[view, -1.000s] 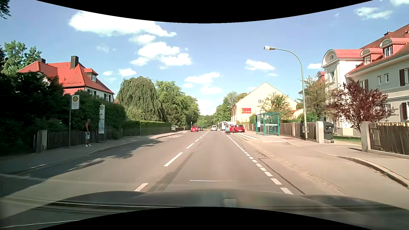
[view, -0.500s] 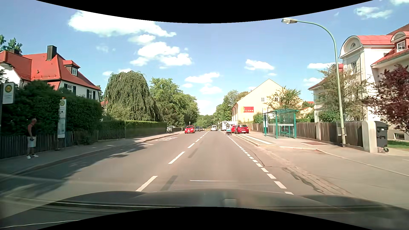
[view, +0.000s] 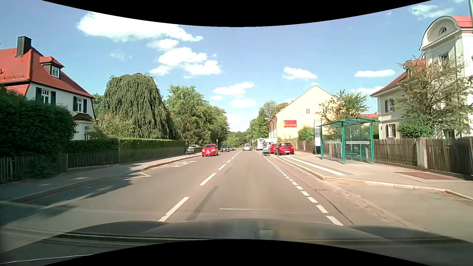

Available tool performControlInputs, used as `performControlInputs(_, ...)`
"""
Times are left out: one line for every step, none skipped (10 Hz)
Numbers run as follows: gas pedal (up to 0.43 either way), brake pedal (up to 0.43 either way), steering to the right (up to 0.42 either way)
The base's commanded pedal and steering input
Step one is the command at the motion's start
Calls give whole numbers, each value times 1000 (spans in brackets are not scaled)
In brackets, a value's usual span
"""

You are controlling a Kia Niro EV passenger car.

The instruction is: Follow the waypoints while adhering to traffic rules and regulations

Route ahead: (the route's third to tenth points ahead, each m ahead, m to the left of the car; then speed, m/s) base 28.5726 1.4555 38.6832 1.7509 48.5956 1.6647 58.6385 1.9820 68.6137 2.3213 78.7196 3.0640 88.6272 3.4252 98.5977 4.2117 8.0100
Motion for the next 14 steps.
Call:
performControlInputs(0, 6, -2)
performControlInputs(0, 6, -4)
performControlInputs(0, 6, -5)
performControlInputs(0, 6, -5)
performControlInputs(0, 6, -5)
performControlInputs(0, 6, -5)
performControlInputs(0, 6, -5)
performControlInputs(0, 6, -5)
performControlInputs(0, 6, -5)
performControlInputs(0, 6, -5)
performControlInputs(0, 6, -5)
performControlInputs(0, 6, -5)
performControlInputs(0, 6, -3)
performControlInputs(0, 6, -2)
